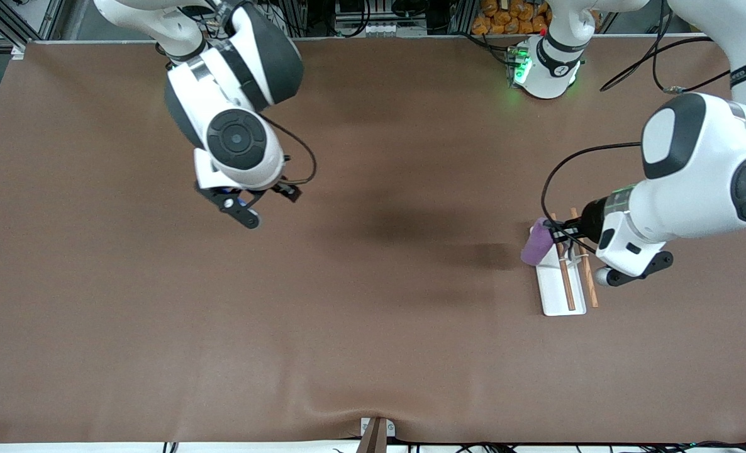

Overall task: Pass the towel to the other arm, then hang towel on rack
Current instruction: 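Carry the towel with the left gripper over the dowel rack while the right gripper retracts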

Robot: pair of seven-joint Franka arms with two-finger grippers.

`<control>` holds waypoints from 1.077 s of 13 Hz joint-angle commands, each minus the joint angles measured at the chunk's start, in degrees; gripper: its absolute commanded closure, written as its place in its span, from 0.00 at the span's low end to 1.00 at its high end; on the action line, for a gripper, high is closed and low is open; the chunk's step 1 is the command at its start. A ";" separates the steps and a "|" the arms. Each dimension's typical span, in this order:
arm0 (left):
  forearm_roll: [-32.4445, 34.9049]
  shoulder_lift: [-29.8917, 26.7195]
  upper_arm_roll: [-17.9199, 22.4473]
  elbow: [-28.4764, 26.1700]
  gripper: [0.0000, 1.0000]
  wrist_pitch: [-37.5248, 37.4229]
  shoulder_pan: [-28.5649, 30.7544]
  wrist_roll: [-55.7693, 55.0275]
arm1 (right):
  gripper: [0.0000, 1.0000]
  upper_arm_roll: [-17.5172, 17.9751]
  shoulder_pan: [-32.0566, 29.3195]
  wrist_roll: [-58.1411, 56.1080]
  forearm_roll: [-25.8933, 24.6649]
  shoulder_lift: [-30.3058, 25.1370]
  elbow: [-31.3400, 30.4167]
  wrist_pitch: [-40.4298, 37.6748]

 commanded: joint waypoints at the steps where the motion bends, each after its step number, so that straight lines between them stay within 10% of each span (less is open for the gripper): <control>1: 4.28 -0.31 -0.32 -0.84 1.00 -0.78 0.74 8.01 | 0.00 0.63 -2.88 -12.93 -4.91 -3.92 -2.65 -1.29; 9: 8.95 0.92 -0.41 -0.14 1.00 0.98 0.04 19.02 | 0.00 0.89 -23.36 -48.92 -3.25 -7.80 -3.09 3.44; 14: 10.45 1.71 -0.85 -0.05 1.00 3.60 -2.07 19.03 | 0.00 0.63 -32.32 -57.62 -1.31 -14.29 -16.78 19.08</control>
